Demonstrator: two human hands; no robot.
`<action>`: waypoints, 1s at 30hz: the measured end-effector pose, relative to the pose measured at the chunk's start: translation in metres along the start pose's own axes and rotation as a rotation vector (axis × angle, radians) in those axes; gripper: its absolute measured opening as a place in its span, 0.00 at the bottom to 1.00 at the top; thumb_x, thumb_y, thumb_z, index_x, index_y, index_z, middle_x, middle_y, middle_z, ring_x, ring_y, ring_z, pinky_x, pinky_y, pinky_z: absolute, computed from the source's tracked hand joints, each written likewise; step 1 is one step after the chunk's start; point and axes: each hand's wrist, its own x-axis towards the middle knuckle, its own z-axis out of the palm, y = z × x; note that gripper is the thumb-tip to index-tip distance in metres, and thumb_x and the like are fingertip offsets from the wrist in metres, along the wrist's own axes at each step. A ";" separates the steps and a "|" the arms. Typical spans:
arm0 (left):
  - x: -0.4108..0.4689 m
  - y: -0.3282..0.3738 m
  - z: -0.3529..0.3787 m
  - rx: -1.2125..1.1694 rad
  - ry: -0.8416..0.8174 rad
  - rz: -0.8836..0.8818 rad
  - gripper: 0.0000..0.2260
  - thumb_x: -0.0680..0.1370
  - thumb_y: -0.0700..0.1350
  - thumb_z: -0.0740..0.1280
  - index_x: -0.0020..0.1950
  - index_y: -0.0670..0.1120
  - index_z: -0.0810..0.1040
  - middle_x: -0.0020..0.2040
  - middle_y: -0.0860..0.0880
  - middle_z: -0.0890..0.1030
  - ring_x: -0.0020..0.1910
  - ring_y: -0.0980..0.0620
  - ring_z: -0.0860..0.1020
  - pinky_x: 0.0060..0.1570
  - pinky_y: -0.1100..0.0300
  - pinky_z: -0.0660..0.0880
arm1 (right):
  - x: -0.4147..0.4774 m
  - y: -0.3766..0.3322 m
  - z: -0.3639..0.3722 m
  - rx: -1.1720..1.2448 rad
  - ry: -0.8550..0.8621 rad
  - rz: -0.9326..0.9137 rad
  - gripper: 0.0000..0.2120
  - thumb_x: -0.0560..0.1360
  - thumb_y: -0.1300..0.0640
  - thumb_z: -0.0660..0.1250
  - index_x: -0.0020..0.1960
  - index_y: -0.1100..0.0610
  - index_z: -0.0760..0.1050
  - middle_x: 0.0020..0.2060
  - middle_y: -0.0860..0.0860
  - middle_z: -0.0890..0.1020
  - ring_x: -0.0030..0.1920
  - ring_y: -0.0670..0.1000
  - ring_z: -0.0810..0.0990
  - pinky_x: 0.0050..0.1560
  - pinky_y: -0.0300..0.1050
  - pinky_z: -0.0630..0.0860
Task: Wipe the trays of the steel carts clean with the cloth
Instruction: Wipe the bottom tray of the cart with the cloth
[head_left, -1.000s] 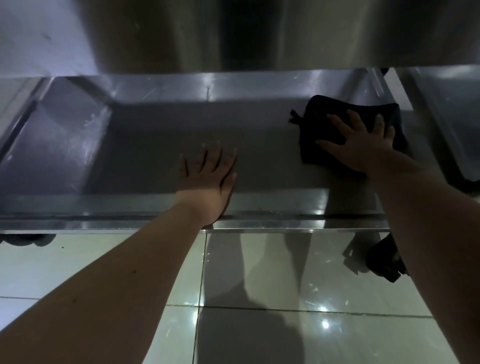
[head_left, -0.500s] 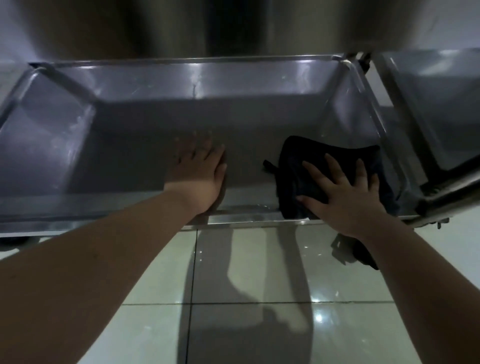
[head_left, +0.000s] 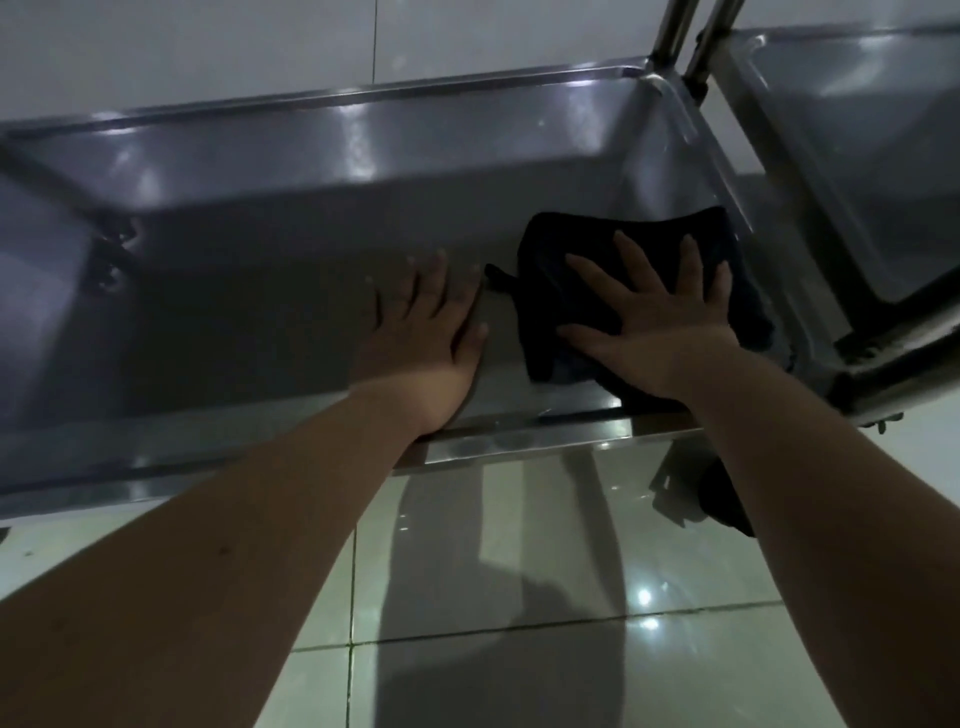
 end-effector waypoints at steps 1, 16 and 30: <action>0.000 0.000 -0.001 0.005 -0.006 0.001 0.25 0.83 0.57 0.46 0.80 0.58 0.44 0.81 0.51 0.43 0.79 0.45 0.43 0.75 0.40 0.40 | 0.014 0.001 -0.003 -0.014 0.012 -0.001 0.38 0.63 0.20 0.38 0.71 0.26 0.34 0.78 0.41 0.39 0.76 0.67 0.36 0.71 0.70 0.37; 0.000 0.001 0.000 -0.036 0.043 -0.011 0.25 0.82 0.58 0.48 0.79 0.60 0.49 0.81 0.51 0.50 0.79 0.47 0.46 0.75 0.42 0.41 | 0.135 -0.013 -0.041 0.020 0.003 0.054 0.39 0.70 0.21 0.44 0.76 0.32 0.41 0.79 0.46 0.42 0.76 0.68 0.38 0.72 0.72 0.38; 0.002 0.002 -0.003 -0.039 0.023 -0.023 0.25 0.82 0.57 0.48 0.79 0.61 0.46 0.81 0.53 0.45 0.79 0.47 0.45 0.75 0.42 0.39 | -0.034 0.010 0.003 0.042 0.013 -0.003 0.38 0.64 0.20 0.38 0.71 0.26 0.33 0.79 0.40 0.43 0.77 0.65 0.38 0.72 0.69 0.38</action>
